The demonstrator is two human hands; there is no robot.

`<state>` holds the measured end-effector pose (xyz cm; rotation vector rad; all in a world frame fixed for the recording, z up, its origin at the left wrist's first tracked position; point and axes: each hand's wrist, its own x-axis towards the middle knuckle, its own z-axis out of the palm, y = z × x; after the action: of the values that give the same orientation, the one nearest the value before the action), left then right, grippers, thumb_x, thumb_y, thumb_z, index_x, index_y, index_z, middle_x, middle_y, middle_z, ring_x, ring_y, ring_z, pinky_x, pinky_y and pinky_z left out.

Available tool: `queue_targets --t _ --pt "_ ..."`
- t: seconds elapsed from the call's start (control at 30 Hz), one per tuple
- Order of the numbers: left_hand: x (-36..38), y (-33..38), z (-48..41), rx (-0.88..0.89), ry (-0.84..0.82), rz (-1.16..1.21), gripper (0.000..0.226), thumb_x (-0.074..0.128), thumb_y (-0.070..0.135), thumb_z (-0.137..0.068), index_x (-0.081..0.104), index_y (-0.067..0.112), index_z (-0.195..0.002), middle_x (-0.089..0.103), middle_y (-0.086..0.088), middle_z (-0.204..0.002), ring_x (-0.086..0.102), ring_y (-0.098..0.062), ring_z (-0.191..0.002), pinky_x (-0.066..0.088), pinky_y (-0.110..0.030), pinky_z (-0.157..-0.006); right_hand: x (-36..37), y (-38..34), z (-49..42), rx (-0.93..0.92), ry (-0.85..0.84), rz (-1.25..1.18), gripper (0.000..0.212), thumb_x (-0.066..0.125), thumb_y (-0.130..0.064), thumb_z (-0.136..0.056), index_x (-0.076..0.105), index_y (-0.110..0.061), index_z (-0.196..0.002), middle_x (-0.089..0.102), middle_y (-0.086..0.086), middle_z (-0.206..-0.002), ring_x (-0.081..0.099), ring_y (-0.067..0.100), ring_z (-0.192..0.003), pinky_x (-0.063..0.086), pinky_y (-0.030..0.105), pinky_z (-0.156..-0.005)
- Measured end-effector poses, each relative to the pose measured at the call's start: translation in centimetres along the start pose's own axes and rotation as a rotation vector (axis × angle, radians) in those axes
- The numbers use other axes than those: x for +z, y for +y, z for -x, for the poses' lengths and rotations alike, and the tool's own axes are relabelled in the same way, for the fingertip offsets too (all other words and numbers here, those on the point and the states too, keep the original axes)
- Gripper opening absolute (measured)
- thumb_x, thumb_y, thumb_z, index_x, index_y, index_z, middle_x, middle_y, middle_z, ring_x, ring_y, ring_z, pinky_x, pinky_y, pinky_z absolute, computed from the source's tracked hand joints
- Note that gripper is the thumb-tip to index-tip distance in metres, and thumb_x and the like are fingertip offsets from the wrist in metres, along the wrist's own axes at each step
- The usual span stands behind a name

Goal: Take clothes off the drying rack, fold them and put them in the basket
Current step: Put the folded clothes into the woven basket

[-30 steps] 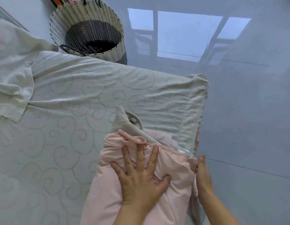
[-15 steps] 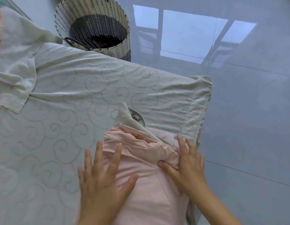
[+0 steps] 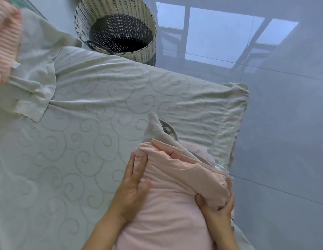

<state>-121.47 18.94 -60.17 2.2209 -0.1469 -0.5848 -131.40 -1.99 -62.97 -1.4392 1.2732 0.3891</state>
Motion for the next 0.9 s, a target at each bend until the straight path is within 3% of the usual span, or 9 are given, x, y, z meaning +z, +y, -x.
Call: queue_targets --t 0.17,0.27,0.33,0.47,0.57,0.67,0.73,0.83,0.9 --pt "0.1 -1.4 -2.0 -0.135 -0.003 0.166 0.083 0.055 0.063 -0.07 -0.001 0.075 -0.13 0.011 0.035 -0.147 0.015 0.021 -0.134 0.016 0.0 -0.103 0.9 0.6 -1.9 -0.06 -0.035 -0.121 0.128 0.075 -0.066 -0.03 0.025 -0.031 -0.142 0.045 0.003 -0.142 0.046 0.02 -0.127 0.034 0.037 -0.11" --pt "0.4 -1.6 -2.6 -0.205 -0.059 0.207 0.097 0.064 0.064 -0.061 -0.001 0.074 -0.131 0.016 0.039 -0.142 0.022 0.023 -0.129 0.022 0.001 -0.1 0.8 1.0 -2.7 -0.094 -0.047 -0.137 0.125 0.076 -0.078 -0.024 0.036 -0.03 -0.133 0.048 0.001 -0.135 0.048 0.019 -0.122 0.036 0.037 -0.108" --pt "0.6 -1.9 -3.0 -0.252 -0.065 0.278 0.102 0.068 0.062 -0.056 -0.001 0.068 -0.131 0.019 0.04 -0.137 0.024 0.028 -0.122 0.024 0.004 -0.094 0.7 1.4 -2.9 -0.102 -0.074 -0.145 0.13 0.073 -0.084 -0.026 0.034 -0.03 -0.138 0.045 -0.001 -0.139 0.046 0.019 -0.126 0.033 0.041 -0.112" --pt "1.3 -1.8 -3.3 -0.254 -0.075 0.261 0.108 0.068 0.062 -0.056 -0.001 0.052 -0.139 0.017 0.04 -0.136 0.02 0.035 -0.117 0.021 0.007 -0.092 0.4 1.5 -3.2 -0.133 -0.099 -0.136 0.136 0.071 -0.086 -0.024 0.032 -0.029 -0.142 0.044 -0.002 -0.139 0.044 0.015 -0.124 0.032 0.032 -0.108" --pt "1.7 -1.8 -3.1 -0.246 -0.037 0.26 0.115 0.067 0.066 -0.057 0.003 0.041 -0.148 0.019 0.037 -0.141 0.021 0.029 -0.123 0.021 0.003 -0.098 0.3 0.6 -3.1 -0.157 -0.145 -0.126 0.119 0.065 -0.071 -0.034 0.033 -0.029 -0.14 0.044 -0.002 -0.136 0.042 0.015 -0.121 0.029 0.026 -0.102" --pt "1.9 -2.3 -3.0 -0.273 0.022 0.348 0.113 0.067 0.074 -0.06 0.016 0.033 -0.152 0.03 0.021 -0.15 0.029 0.009 -0.135 0.026 -0.024 -0.115 0.4 0.5 -3.3 -0.193 -0.123 -0.115 0.129 0.067 -0.072 -0.032 0.033 -0.019 -0.145 0.044 0.001 -0.136 0.042 0.017 -0.124 0.029 0.026 -0.101" --pt "2.1 -2.6 -3.0 -0.297 0.041 0.369 0.11 0.066 0.079 -0.061 0.023 0.031 -0.15 0.036 0.015 -0.15 0.033 0.0 -0.137 0.029 -0.039 -0.116 0.7 0.8 -3.4 -0.235 -0.084 -0.07 0.134 0.069 -0.083 -0.03 0.037 -0.016 -0.142 0.045 0.005 -0.139 0.044 0.016 -0.121 0.031 0.03 -0.103" --pt "2.1 -2.5 -2.7 -0.289 0.059 0.31 0.099 0.065 0.079 -0.063 0.031 0.036 -0.146 0.042 0.017 -0.146 0.038 -0.001 -0.134 0.034 -0.038 -0.112 0.6 1.6 -4.1 -0.263 -0.059 -0.053 0.135 0.064 -0.092 -0.031 0.043 -0.014 -0.139 0.05 0.006 -0.136 0.047 0.018 -0.124 0.034 0.036 -0.106" --pt "1.6 -1.7 -2.2 -0.292 0.075 0.264 0.078 0.064 0.077 -0.063 0.042 0.049 -0.132 0.053 0.026 -0.131 0.048 0.004 -0.122 0.041 -0.025 -0.102 0.5 1.2 -3.5 -0.295 -0.053 -0.049 0.13 0.066 -0.09 -0.035 0.045 -0.015 -0.138 0.053 0.004 -0.134 0.049 0.019 -0.126 0.036 0.04 -0.109"
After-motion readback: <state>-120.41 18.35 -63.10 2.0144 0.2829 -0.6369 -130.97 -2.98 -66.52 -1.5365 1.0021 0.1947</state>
